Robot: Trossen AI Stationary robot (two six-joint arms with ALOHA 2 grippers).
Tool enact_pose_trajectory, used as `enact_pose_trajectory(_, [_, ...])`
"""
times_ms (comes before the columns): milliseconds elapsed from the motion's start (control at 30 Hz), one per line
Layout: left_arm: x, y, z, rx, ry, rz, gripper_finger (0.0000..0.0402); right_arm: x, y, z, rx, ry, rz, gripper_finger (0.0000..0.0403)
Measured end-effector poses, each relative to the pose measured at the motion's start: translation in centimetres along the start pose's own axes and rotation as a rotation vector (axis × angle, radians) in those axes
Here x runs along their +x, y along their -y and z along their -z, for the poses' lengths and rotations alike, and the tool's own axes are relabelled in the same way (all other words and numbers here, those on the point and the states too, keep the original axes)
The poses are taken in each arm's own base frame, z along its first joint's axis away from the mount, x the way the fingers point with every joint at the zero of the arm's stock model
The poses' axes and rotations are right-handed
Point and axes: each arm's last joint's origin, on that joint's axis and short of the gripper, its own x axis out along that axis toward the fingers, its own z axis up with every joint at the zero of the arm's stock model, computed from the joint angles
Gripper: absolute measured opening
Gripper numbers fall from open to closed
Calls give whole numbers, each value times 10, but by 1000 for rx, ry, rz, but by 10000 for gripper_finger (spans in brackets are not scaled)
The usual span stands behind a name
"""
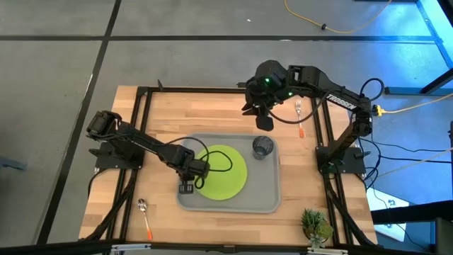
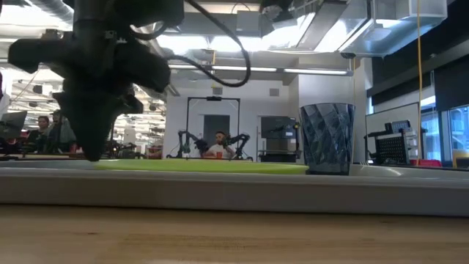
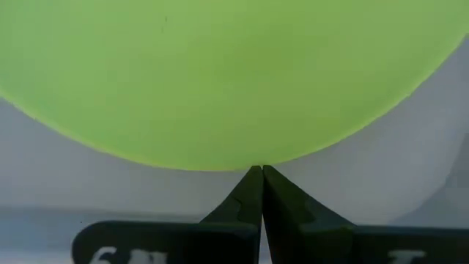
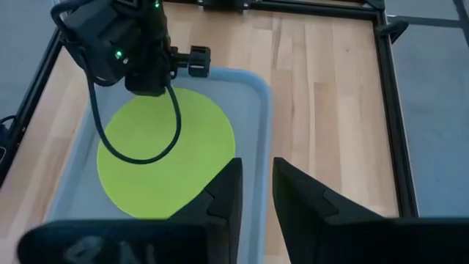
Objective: Pick and place plate/cup/fork/spoon on tray
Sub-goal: Put the green plate on the gray tray
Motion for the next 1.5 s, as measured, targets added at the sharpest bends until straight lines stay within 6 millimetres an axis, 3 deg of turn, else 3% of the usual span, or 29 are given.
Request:
enact_pose_trajectory(300, [-1,4,-10,9,105,36,0,0,0,0,-1,0,-1,78])
enact_pose_trajectory(400, [-5,2,-6,-12,72,16,0,0,0,0,1,0,-1,78])
enact_pose_trajectory(533, [-25,-1,0,-31,20,-57,0,0,0,0,3,-1,-1,78])
enact_pose_trajectory(667, [-28,-6,4,-42,-36,-59,0,0,0,0,3,0,-1,78])
enact_pose_trajectory(1167, [7,-20,-6,-19,-139,-73,0,0,0,0,6,0,-2,78])
enact_pose_trajectory(1500, [9,-16,-20,35,-7,-15,0,0,0,0,6,0,-2,78])
